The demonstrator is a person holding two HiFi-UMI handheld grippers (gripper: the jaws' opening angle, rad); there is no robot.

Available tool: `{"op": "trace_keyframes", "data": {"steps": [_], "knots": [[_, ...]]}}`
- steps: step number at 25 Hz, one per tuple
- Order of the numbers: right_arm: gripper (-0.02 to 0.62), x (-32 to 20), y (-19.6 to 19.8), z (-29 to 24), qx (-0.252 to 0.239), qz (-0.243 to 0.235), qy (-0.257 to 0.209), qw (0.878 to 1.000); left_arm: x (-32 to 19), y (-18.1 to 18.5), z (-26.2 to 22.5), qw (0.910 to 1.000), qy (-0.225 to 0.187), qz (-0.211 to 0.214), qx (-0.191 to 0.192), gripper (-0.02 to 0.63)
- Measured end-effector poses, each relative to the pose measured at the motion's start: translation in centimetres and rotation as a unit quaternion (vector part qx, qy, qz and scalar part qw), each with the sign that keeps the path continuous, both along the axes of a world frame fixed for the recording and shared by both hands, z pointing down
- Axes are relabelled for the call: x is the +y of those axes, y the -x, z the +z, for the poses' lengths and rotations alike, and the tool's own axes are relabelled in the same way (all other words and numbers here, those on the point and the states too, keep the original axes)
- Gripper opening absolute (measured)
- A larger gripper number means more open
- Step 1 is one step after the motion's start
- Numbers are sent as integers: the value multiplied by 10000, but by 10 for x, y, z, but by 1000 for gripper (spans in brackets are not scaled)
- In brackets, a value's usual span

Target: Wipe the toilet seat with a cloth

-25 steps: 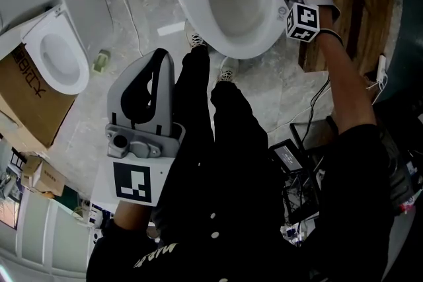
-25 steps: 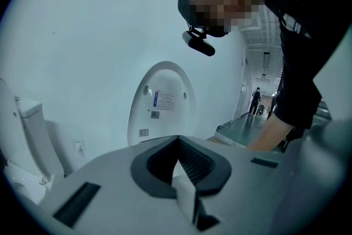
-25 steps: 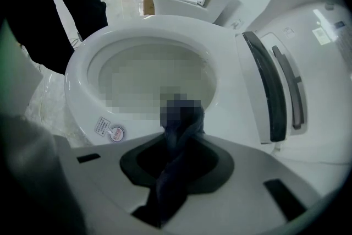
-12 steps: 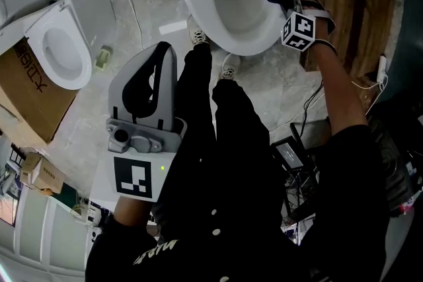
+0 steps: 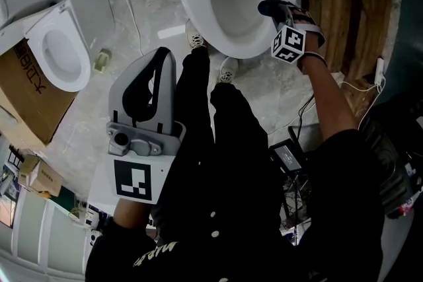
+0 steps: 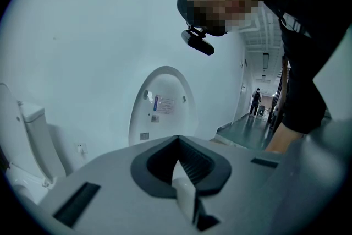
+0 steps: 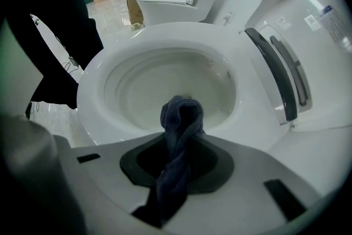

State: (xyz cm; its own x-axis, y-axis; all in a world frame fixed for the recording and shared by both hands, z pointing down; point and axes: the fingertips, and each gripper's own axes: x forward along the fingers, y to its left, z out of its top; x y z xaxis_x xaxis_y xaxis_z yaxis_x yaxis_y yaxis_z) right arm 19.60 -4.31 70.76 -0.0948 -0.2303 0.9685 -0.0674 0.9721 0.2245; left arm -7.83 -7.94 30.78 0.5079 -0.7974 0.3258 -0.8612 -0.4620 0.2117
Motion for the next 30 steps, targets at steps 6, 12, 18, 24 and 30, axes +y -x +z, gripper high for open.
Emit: {"op": "trace_keyframes", "data": {"steps": [6, 12, 18, 24, 30], "knots": [[86, 15, 0, 0, -75, 165, 90, 9998, 3, -1, -2, 10000, -12, -25, -8, 9], [86, 35, 2, -2, -178, 452, 182, 9987, 6, 0, -3, 10000, -18, -36, -8, 9], [86, 58, 3, -2, -212, 537, 388, 9976, 9, -1, -5, 10000, -39, -1, -10, 9], [86, 78, 5, -3, -272, 643, 602, 9957, 11, -3, -8, 10000, -81, -2, 9, 9], [86, 95, 7, -4, -439, 1141, 819, 9891, 14, -5, -10, 10000, -93, 7, 17, 9]]}}
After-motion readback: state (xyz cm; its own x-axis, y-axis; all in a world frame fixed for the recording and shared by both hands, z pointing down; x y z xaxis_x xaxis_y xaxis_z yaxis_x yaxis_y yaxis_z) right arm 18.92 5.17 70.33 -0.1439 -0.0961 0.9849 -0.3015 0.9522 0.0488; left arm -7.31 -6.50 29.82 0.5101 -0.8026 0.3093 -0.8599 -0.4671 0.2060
